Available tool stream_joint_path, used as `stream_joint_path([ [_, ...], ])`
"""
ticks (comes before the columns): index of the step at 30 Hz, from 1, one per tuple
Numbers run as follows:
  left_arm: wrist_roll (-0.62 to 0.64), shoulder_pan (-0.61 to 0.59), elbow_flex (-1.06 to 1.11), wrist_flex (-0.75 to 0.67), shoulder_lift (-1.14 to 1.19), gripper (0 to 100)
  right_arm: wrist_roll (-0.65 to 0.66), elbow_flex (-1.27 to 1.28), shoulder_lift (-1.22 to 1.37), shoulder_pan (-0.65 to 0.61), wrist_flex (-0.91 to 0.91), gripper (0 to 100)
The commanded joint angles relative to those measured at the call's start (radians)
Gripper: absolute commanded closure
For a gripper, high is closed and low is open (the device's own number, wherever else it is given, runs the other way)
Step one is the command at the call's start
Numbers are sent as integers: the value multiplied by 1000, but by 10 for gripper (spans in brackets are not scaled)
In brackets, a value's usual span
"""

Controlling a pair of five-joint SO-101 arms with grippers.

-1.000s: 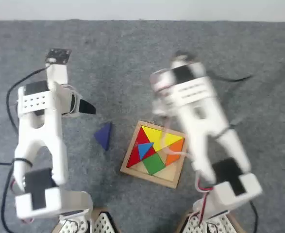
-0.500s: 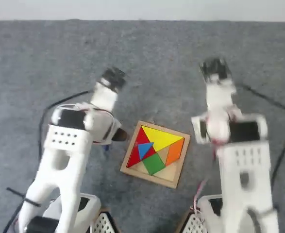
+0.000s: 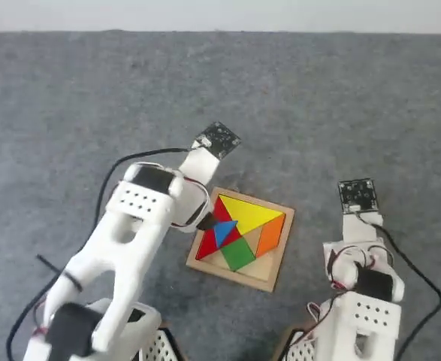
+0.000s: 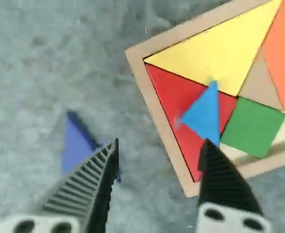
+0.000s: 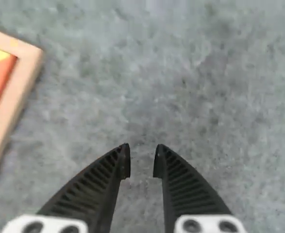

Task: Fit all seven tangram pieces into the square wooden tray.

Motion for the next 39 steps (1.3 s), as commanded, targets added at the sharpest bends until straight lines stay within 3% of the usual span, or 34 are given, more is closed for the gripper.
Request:
stream_joint_path([
  [1, -17, 9, 22, -78, 46, 746, 11, -3, -21, 27, -42, 905],
  [20, -60, 15, 88, -103, 49, 746, 3, 8, -19, 21, -50, 905],
  [39, 57, 17, 65, -299, 57, 746, 3, 8, -19, 19, -50, 905],
])
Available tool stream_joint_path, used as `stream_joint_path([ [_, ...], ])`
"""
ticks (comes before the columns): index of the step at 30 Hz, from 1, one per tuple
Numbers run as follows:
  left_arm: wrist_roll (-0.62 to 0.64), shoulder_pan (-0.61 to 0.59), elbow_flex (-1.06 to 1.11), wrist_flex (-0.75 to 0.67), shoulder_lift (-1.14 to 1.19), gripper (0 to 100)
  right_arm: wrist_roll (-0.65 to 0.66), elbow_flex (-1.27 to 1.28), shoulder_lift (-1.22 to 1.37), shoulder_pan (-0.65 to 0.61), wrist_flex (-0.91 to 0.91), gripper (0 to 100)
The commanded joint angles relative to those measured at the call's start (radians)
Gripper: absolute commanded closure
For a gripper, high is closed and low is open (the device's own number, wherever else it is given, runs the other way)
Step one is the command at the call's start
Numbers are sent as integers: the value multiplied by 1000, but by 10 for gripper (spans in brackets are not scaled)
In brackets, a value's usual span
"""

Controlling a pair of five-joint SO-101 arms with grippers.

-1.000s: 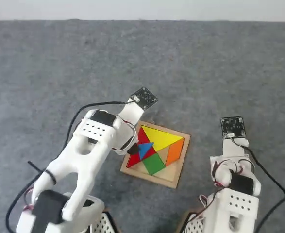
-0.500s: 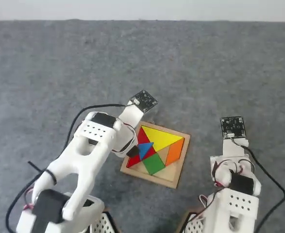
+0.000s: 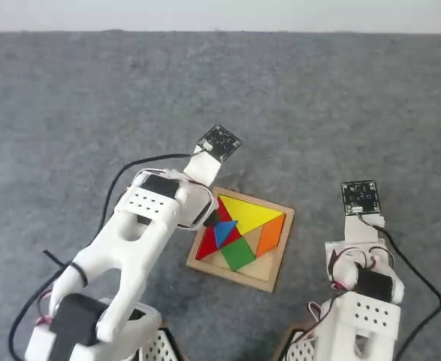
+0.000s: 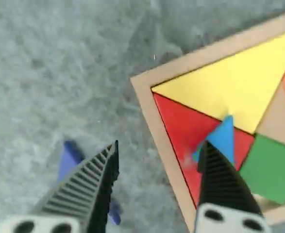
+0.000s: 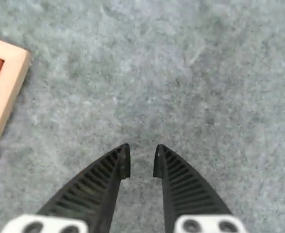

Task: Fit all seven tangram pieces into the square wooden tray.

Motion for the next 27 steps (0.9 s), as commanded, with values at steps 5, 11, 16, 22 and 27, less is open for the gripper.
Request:
stream_joint_path([
  [5, 11, 57, -39, -38, -5, 746, 3, -5, -19, 5, -22, 905],
  [11, 11, 106, -42, -40, -5, 746, 3, -5, -18, 5, -22, 905],
  [16, 25, 81, -102, -38, 44, 746, 3, -5, -18, 5, -22, 905],
  [22, 40, 75, -174, -23, 167, 746, 3, -5, -19, 5, -22, 905],
  [27, 8, 80, -114, -20, 132, 746, 3, -5, -21, 5, -22, 905],
])
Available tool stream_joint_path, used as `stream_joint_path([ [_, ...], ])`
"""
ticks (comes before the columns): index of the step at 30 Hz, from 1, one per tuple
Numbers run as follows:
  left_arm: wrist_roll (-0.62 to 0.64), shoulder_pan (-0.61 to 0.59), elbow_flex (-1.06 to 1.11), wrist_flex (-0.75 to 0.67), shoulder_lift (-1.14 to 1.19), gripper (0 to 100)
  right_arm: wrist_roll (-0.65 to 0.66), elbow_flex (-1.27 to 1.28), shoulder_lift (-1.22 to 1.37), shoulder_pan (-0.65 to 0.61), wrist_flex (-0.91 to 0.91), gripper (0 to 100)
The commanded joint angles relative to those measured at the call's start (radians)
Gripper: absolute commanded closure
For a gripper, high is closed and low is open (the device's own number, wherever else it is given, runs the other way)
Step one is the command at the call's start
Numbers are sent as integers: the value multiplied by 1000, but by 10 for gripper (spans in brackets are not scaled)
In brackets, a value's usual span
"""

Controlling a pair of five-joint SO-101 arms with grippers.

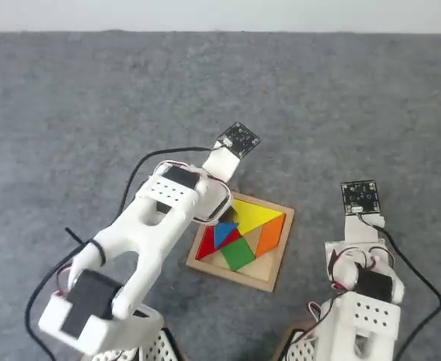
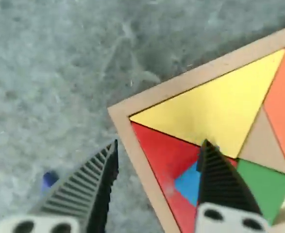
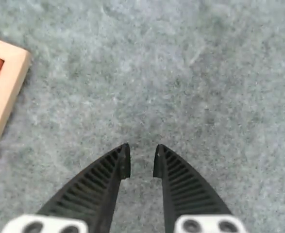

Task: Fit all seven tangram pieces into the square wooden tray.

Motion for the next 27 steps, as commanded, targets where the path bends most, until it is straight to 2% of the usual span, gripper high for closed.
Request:
stream_joint_path([
  [1, -34, 0, 25, 2, -46, 746, 3, -5, -21, 5, -22, 905],
  [10, -77, -21, 101, 38, -115, 746, 2, -5, -21, 5, -22, 905],
  [17, -77, -43, 101, 144, -304, 746, 2, -5, -21, 5, -22, 905],
  [21, -110, -120, 101, 130, -338, 746, 2, -5, -21, 5, -22, 905],
  [27, -132, -160, 96, 54, -204, 746, 2, -5, -21, 5, -22, 905],
])
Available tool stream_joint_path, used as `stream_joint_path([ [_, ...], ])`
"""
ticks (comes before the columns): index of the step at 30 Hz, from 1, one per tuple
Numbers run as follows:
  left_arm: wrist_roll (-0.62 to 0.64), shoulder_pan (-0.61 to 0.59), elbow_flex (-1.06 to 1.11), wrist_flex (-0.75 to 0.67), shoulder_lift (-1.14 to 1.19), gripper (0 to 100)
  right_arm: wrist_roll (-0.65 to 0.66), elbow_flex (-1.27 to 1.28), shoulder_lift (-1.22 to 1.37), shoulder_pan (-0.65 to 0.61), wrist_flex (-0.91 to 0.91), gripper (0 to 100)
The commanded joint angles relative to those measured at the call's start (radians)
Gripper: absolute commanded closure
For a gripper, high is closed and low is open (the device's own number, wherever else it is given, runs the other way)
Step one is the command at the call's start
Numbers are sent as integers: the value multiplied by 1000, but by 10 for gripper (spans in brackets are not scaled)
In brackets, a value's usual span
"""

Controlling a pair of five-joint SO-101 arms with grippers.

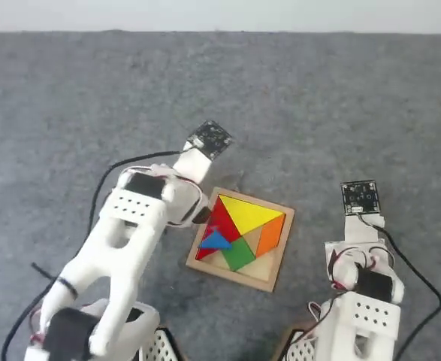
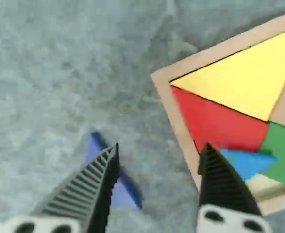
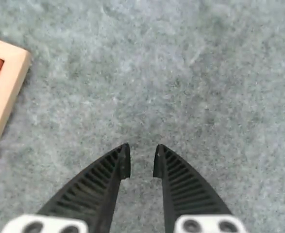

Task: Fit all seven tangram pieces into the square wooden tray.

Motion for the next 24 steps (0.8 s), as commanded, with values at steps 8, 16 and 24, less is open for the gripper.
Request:
stream_joint_path([
  [8, -25, 2, -1, -97, 135, 746, 2, -5, -21, 5, -22, 905],
  [16, -37, 89, 76, -100, 127, 746, 2, -5, -21, 5, -22, 905],
  [24, -46, 86, 105, -77, 126, 746, 2, -5, -21, 5, -22, 905],
])
